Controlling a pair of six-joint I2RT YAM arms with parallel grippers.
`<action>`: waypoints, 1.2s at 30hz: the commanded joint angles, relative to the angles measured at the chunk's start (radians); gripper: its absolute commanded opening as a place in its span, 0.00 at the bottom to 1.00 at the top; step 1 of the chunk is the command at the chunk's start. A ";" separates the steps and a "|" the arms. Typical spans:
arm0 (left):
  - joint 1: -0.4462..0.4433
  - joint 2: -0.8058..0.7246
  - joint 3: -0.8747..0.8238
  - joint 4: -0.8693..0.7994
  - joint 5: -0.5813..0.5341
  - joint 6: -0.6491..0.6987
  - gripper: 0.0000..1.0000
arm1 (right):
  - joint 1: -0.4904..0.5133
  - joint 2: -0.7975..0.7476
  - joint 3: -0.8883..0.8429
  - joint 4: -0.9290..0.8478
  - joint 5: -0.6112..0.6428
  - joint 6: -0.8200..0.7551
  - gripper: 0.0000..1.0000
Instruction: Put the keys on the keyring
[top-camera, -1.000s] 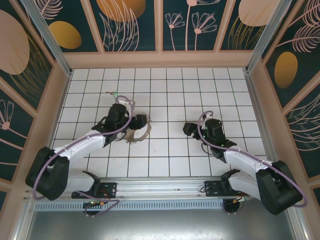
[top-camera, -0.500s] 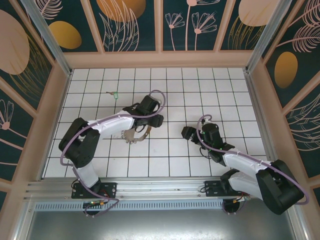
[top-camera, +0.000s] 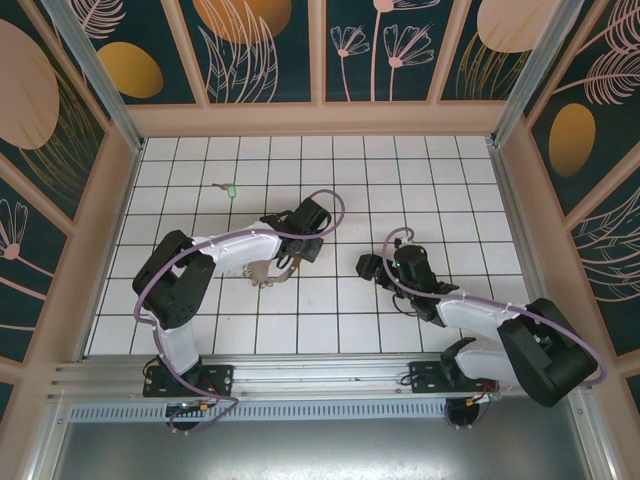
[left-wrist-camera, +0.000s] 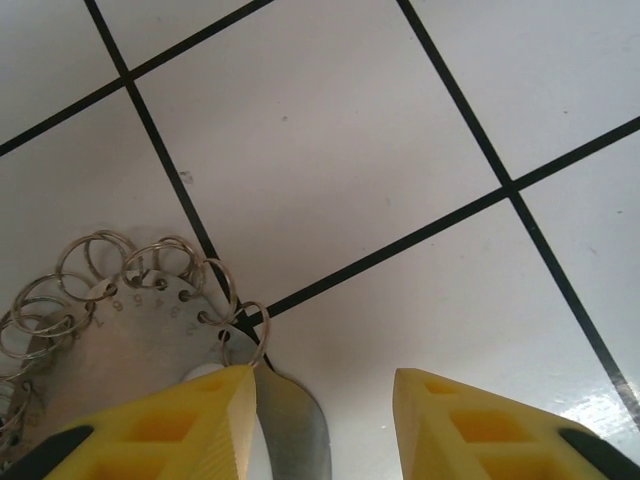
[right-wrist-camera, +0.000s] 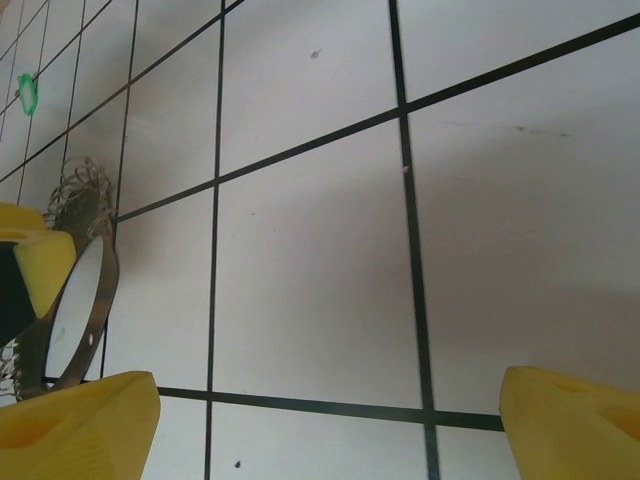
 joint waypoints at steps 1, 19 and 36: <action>-0.009 0.018 0.024 -0.020 -0.061 0.016 0.38 | 0.021 0.024 0.043 0.041 0.022 0.020 0.88; -0.009 0.079 0.039 0.011 -0.117 0.045 0.34 | 0.050 0.066 0.078 0.037 0.045 0.037 0.88; -0.010 0.110 0.039 0.042 -0.156 0.076 0.31 | 0.060 0.099 0.088 0.043 0.053 0.038 0.88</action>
